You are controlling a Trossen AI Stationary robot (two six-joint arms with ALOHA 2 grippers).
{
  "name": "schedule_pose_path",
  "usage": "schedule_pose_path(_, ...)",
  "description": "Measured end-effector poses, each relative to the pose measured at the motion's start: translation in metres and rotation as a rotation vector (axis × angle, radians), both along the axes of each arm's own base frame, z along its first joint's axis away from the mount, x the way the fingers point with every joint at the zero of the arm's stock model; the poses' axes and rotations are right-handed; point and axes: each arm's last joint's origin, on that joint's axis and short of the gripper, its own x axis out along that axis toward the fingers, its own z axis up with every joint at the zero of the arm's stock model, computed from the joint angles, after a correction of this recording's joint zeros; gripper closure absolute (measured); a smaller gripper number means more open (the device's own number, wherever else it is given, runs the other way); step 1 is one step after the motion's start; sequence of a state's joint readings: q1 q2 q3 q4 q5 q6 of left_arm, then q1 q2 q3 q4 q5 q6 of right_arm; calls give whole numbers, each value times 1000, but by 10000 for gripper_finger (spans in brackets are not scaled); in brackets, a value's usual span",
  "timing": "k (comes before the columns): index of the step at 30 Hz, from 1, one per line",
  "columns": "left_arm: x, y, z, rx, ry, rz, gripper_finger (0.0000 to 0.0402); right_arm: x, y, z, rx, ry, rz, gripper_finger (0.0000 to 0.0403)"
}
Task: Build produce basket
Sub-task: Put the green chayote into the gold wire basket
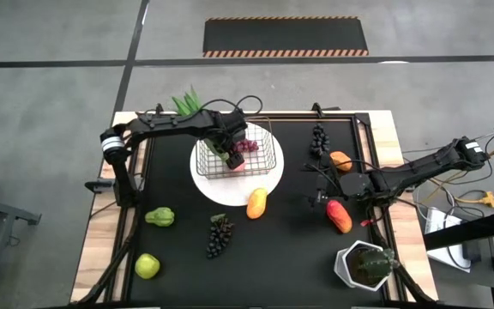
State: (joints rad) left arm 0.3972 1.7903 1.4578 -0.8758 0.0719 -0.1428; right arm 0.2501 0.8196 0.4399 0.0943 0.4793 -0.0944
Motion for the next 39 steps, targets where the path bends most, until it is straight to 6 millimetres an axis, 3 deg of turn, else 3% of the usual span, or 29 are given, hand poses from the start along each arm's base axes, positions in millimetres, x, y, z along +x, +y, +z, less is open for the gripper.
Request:
schedule_pose_path(13,-7,-30,58,160,-230,-30,102,0,0,1,3,-18,0,40)
schedule_pose_path(19,-8,-34,65,188,-260,-16,102,0,0,-1,2,-15,0,40)
schedule_pose_path(23,-2,-50,69,188,-307,-52,102,-1,0,-4,0,-5,0,40)
schedule_pose_path(27,5,-88,80,188,-393,-154,102,-1,0,-5,-1,-3,1,40)
schedule_pose_path(32,11,-152,87,174,-483,-324,102,0,0,-3,8,-25,8,40)
schedule_pose_path(39,-3,-240,76,210,-488,-472,102,0,0,-3,2,-23,11,39)
